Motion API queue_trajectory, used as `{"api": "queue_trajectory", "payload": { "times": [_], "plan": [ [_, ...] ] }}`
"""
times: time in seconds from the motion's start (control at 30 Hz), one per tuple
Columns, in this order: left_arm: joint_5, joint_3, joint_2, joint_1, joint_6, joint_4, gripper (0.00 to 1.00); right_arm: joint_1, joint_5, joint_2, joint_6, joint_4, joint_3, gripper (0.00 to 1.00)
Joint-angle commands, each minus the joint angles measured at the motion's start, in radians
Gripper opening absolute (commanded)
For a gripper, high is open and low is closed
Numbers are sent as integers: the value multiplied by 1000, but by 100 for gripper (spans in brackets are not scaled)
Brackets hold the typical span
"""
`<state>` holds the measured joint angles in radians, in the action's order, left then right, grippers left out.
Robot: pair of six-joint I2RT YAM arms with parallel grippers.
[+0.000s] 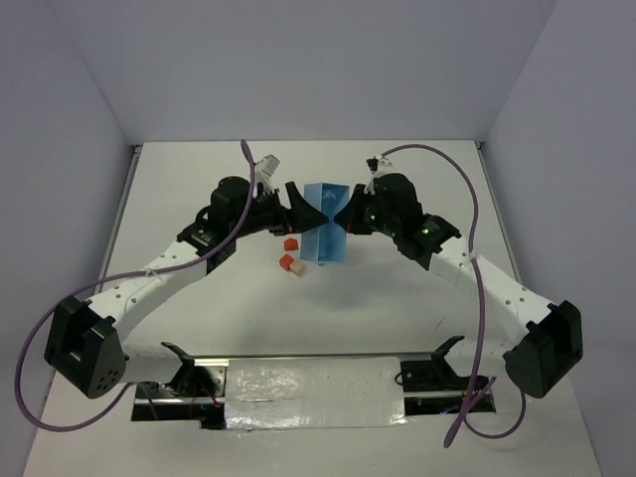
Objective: Build the wood block tower
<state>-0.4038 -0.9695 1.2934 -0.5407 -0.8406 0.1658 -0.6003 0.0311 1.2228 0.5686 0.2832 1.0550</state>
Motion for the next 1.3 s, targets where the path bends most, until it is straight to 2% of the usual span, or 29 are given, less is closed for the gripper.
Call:
{"api": "queue_trajectory", "payload": {
  "times": [0.0,0.03,0.07,0.1,0.17,0.2,0.23,0.27,0.3,0.33,0.43,0.47,0.53,0.63,0.67,0.77,0.87,0.93,1.0,1.13,1.27],
  "plan": [
    [173,-107,-16,4,41,-140,100,57,18,15,-53,2,80,0],
    [275,-150,-14,5,88,-261,99,95,12,62,-100,28,129,0],
    [383,-232,-20,5,89,-376,100,191,30,99,-134,83,160,0],
    [583,-267,-31,10,93,-558,100,239,38,144,-175,126,201,0],
    [783,-310,-95,12,103,-716,100,386,47,329,-355,288,386,0],
    [804,-289,-161,12,141,-729,100,436,61,483,-450,427,560,0],
    [806,-267,-198,13,171,-729,99,482,82,559,-478,494,659,0],
    [800,-249,-227,13,202,-723,99,570,93,636,-484,549,832,0],
    [777,-212,-256,15,263,-723,99,592,96,746,-478,598,888,0],
    [763,-195,-297,16,296,-726,99,646,98,788,-469,599,931,0],
    [711,-137,-353,19,365,-775,99,714,-25,1002,-464,695,1213,0],
    [683,-114,-367,19,385,-776,99,737,8,1053,-451,712,1320,1],
    [636,-17,-411,19,419,-743,99,780,55,1135,-444,660,1349,2],
    [556,89,-442,21,439,-695,100,775,-5,1237,-518,672,1503,2],
    [537,104,-441,21,437,-690,100,777,-40,1244,-559,662,1507,3],
    [473,121,-439,19,451,-680,99,780,-97,1192,-700,551,1375,13],
    [430,129,-437,19,465,-657,99,778,-67,1262,-813,586,1468,14],
    [419,126,-427,19,466,-658,100,778,-42,1284,-851,605,1487,14],
    [411,126,-416,19,472,-658,99,778,-49,1276,-871,573,1439,16],
    [411,129,-414,19,472,-661,100,801,-54,1316,-881,587,1484,24],
    [411,134,-414,18,472,-658,99,804,-51,1308,-880,551,1456,63]
  ]
}}
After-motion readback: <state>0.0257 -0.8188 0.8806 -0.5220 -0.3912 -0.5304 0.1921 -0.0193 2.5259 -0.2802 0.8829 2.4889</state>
